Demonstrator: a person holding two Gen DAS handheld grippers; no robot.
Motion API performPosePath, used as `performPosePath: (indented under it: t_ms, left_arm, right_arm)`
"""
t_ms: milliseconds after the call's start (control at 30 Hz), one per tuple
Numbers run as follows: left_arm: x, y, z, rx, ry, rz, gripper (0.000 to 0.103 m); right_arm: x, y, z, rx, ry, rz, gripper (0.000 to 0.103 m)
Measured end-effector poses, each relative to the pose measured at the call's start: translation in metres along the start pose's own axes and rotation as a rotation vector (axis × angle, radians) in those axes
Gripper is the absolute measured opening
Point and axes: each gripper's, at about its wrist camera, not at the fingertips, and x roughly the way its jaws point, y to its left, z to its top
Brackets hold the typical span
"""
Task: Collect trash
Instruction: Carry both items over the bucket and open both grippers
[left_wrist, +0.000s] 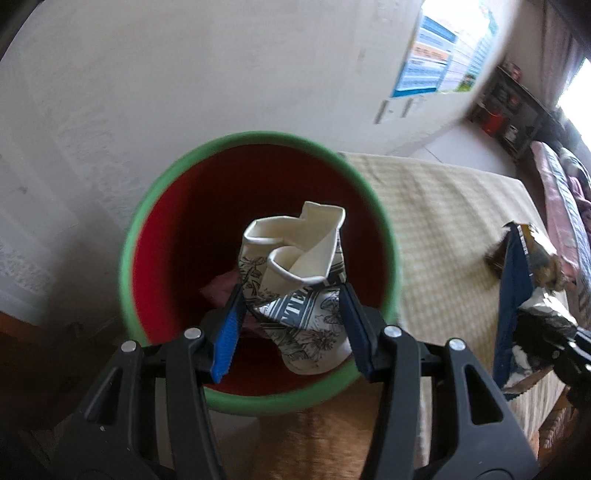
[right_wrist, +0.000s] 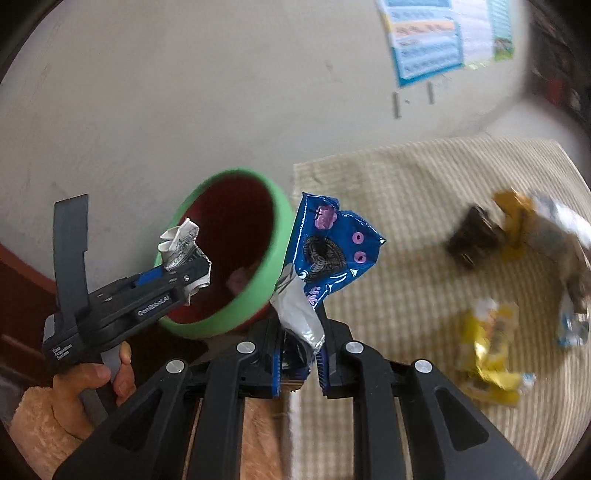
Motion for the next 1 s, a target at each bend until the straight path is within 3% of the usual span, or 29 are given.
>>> performPosePath:
  t_ms: [367, 1000]
  left_arm:
    - [-0.003, 0.033, 0.001, -0.037, -0.025, 0.055, 0.049]
    - [0.001, 0.049, 0.004, -0.061, -0.025, 0.061, 0.049]
  right_arm:
    - [0.024, 0.056, 0.038, -0.155, 0.000, 0.032, 0.016]
    - [0.045, 0.082, 0.050, -0.235, 0.034, 0.009, 0.016]
